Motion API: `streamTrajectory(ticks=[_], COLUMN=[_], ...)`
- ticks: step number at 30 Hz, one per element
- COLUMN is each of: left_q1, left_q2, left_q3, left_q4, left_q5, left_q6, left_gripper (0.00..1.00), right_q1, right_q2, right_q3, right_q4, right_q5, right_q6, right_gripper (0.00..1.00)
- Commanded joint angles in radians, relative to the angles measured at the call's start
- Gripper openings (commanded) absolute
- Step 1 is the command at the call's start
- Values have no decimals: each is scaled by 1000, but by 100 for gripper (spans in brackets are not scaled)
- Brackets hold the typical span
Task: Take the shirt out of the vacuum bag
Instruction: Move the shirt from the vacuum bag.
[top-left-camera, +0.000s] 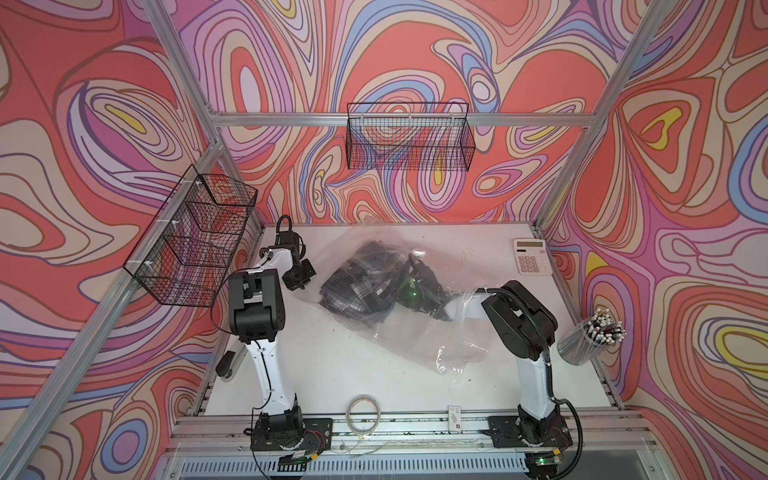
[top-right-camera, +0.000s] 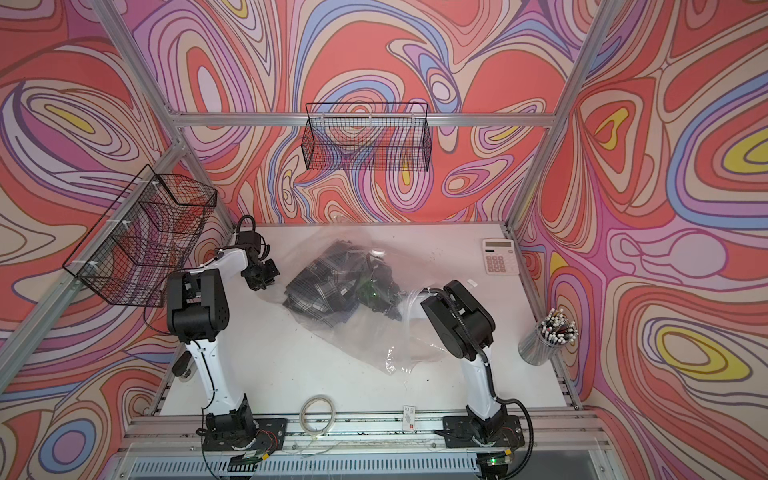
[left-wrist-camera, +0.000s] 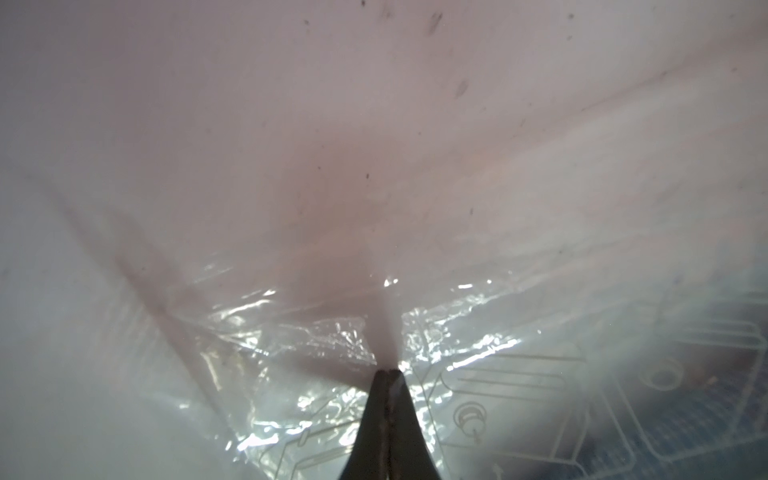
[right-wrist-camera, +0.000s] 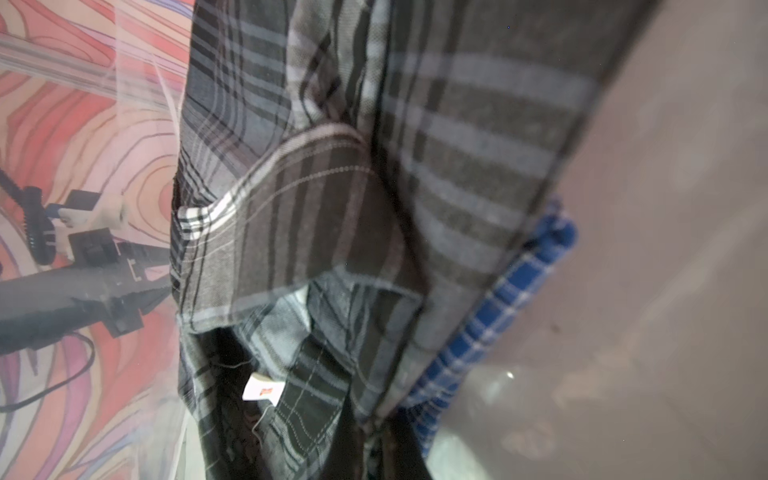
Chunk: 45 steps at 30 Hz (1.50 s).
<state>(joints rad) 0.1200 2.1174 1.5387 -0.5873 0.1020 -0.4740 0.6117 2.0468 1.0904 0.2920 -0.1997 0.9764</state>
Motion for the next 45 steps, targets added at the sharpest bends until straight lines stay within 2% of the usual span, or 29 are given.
streamTrajectory(ticks=[1,10,14,18,24,32,40,44,45], left_q1=[16,55,61,72,81,83,85,85,85], left_q2=[7,-28,-34,-53,-66,-67,-71,-80,-83], left_q3=[-46,-107,-115,-142,-164,-169,-175,-180,-181], left_q4=[-47,5,10,30,46,50,56,60,60], left_q5=[-9,19,18,21,28,34,37,47,54], left_q6=[6,-22,-20,-31,-33,-34,-34,-33,-35], left_gripper=[0,0,0,0,0,0,0,0,0], right_q1=[-21,-102,-146,-224,-302,-331,-339,-339,-339], right_q2=[-44,-345,-469,-573,-724,-862,-936,-962,-976], right_q3=[-110,-320,-370,-424,-486,-551,-576,-542,-530], right_q4=[-182,-375,-490,-601,-769,-927,-950,-1007,-1029], right_q5=[28,81,86,34,77,170,204,231,244], right_q6=[-14,-67,-106,-144,-163,-108,-58,-67,-68], right_gripper=[0,0,0,0,0,0,0,19,26])
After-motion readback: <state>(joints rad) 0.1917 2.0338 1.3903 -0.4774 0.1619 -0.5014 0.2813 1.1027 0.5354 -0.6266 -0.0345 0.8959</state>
